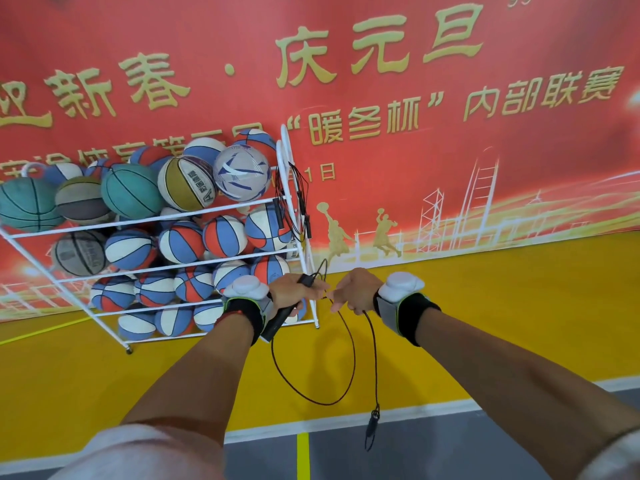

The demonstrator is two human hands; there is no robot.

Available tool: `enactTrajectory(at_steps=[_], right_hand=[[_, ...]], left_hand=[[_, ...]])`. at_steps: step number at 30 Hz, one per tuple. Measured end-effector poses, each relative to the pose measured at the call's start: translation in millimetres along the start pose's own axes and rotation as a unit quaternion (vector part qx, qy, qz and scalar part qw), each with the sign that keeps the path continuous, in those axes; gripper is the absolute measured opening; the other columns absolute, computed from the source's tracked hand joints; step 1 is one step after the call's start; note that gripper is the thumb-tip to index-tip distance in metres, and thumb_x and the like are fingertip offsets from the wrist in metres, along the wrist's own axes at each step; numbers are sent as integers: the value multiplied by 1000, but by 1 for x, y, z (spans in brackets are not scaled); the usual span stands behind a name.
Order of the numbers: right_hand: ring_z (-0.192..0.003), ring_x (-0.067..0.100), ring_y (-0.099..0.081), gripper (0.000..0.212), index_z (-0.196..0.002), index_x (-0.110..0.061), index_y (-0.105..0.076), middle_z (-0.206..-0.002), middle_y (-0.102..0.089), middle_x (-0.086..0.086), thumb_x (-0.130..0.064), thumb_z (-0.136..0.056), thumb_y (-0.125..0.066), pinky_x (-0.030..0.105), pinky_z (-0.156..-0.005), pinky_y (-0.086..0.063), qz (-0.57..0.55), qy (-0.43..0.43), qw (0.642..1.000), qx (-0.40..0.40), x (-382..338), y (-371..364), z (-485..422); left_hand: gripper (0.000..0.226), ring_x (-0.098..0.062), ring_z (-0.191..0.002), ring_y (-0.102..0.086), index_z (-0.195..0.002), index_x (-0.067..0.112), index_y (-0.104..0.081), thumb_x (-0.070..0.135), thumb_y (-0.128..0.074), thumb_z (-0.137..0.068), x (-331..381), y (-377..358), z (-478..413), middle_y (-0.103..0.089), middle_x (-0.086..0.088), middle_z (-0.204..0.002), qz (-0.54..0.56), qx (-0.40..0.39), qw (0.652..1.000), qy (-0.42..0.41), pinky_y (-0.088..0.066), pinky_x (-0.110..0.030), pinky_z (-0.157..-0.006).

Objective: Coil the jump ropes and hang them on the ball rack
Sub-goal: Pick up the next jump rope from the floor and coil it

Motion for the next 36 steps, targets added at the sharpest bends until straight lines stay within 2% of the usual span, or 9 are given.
enactTrajectory(at_steps=[7,11,14,17,21,26,28,31,36], right_hand=[[-51,16,-47,16,-90,-11,-56,-71,-62,8,-25,-97,-59,22,-43,-41,-145,-11,989,-2,-10,-1,9],[-58,16,-58,38,-78,-8,-61,-70,-65,9,-41,-97,-55,20,-55,-49,-197,95,976,-18,-11,4,25],[-67,14,-64,35,-71,-13,-54,-75,-65,8,-35,-97,-58,12,-63,-51,-201,99,974,-44,3,-6,29],[-91,30,-64,23,-74,-18,-55,-88,-66,14,-17,-95,-65,35,-95,-49,-105,54,988,-98,35,-31,15],[-91,29,-68,15,-78,-26,-63,-91,-71,9,-24,-93,-61,41,-89,-54,61,5,994,-92,76,-63,-1],[-76,22,-71,40,-108,-12,-67,-98,-69,6,-46,-101,-46,38,-91,-50,-137,102,979,-115,148,-79,-56],[-86,26,-67,49,-127,-22,-62,-106,-69,-1,-58,-95,-50,34,-81,-48,-95,124,981,-112,137,-71,-58],[-121,33,-56,52,-150,-15,-34,-139,-55,5,-40,-105,-39,40,-90,-43,91,65,993,-22,72,-44,-21],[-62,30,-37,22,-125,-22,-40,-77,-48,-1,-35,-107,-37,41,-60,-32,160,141,975,55,21,-19,-4]], left_hand=[[27,-13,-40,-44,-84,6,-70,33,-74,-88,6,-4,-4,-55,-6,-57,-91,-20,996,1,-40,-20,-41],[28,-11,-36,-36,-69,14,-72,29,-69,-92,15,10,5,-49,1,-51,49,-26,998,-18,-32,-22,-38],[22,-8,-36,-26,-94,7,-71,27,-61,-96,22,29,9,-37,4,-53,188,-27,981,-29,-24,-19,-35],[22,-6,-34,-27,-97,6,-68,26,-57,-97,39,50,16,-37,7,-48,282,-8,956,-79,-21,-18,-33],[24,-6,-32,-27,-87,8,-70,27,-58,-95,65,83,29,-39,5,-48,371,34,916,-151,-17,-18,-34],[25,-8,-35,-28,-99,7,-71,27,-58,-95,52,114,35,-65,-3,-70,243,124,958,-93,-21,-18,-36],[28,-11,-34,-30,-104,5,-73,28,-61,-94,36,119,37,-76,-9,-95,160,156,974,-45,-26,-19,-37],[34,-16,-35,-33,-107,0,-72,29,-67,-91,13,124,30,-63,-10,-70,110,206,972,6,-31,-23,-41],[29,-14,-38,-33,-108,-3,-69,19,-67,-90,-15,124,13,-70,-8,-95,205,251,946,14,-33,-19,-40]])
Point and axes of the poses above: each hand's wrist, its own z-axis away from the middle knuckle, its own y-axis out of the back of the hand, x = y × z, the point moved 3 cm from there along -z, towards the middle knuckle
